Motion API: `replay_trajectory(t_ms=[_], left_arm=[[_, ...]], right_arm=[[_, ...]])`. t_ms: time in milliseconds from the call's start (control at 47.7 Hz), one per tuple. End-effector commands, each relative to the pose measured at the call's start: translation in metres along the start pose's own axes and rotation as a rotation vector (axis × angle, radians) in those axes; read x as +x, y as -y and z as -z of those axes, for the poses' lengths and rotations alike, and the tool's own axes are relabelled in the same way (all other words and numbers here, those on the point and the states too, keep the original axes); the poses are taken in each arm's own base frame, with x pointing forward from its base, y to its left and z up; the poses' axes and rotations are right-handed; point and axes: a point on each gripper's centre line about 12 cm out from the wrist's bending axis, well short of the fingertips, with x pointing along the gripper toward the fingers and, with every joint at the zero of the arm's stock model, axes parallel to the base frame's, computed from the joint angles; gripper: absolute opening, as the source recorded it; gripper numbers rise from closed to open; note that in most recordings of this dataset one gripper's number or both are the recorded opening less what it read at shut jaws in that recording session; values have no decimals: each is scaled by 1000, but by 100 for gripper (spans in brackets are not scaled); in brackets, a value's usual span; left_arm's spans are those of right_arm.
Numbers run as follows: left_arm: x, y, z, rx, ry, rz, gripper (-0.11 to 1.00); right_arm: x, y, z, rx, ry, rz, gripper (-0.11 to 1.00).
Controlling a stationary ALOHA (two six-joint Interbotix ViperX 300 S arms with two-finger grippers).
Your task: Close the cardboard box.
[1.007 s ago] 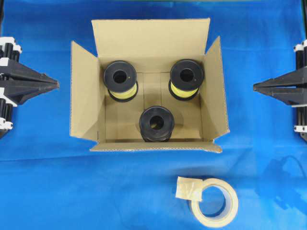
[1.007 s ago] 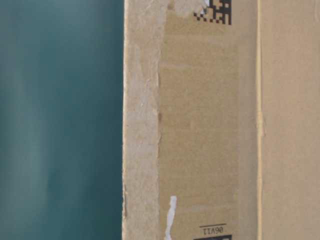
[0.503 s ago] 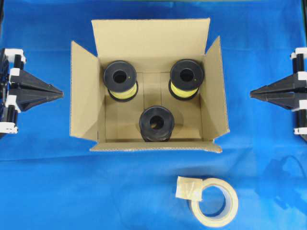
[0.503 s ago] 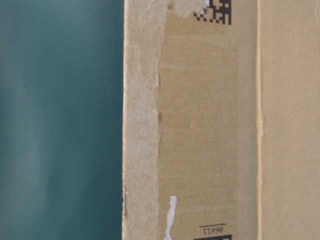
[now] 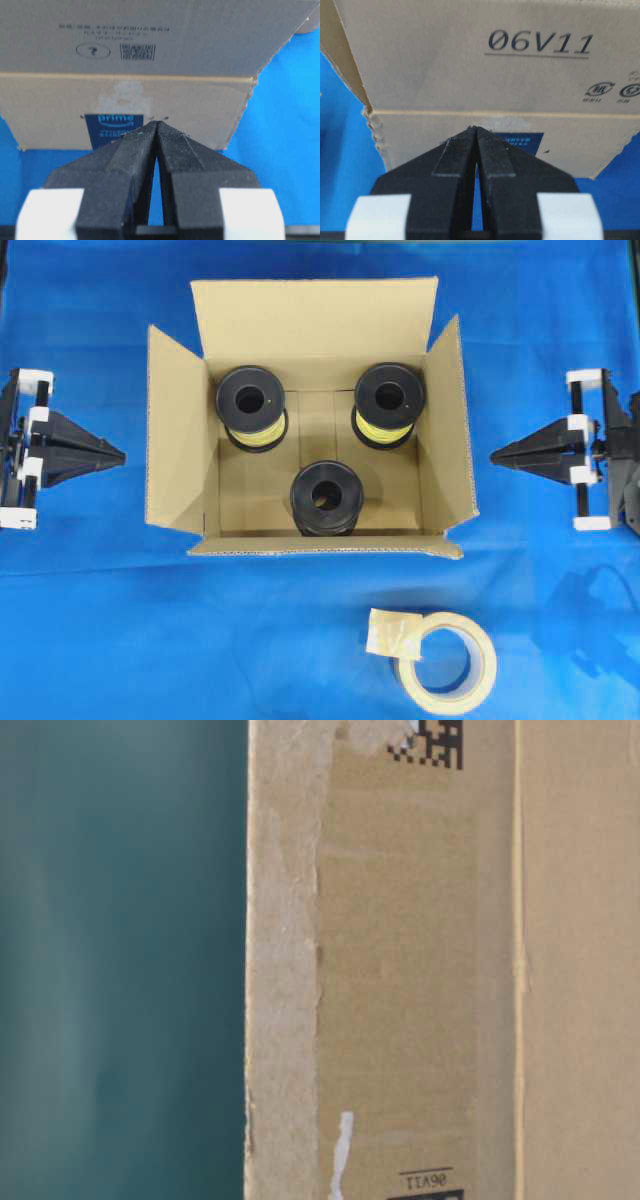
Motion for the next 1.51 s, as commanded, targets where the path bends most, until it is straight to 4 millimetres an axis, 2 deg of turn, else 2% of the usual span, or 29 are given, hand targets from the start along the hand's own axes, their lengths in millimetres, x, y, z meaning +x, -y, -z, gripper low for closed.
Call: replay_trajectory(t_ms=[0, 189, 378, 713, 1049, 1280, 1489], left_arm=[[2, 1, -4, 1, 11, 3, 0], [8, 1, -8, 1, 67, 3, 0], [23, 1, -13, 7, 109, 1, 0], [68, 1, -36, 54, 122, -10, 0], [113, -2, -46, 88, 87, -28, 0], [125, -5, -52, 93, 84, -38, 0], [134, -7, -48, 92, 64, -43, 0]], right_arm=[[6, 1, -4, 7, 23, 6, 0], [15, 1, -6, 5, 62, 12, 0], [28, 1, -11, 0, 88, 16, 0], [56, -2, -37, -20, 113, 15, 0], [86, 1, -44, -20, 94, 30, 0], [96, 4, -48, -18, 95, 42, 0], [103, 6, -44, -17, 71, 48, 0]])
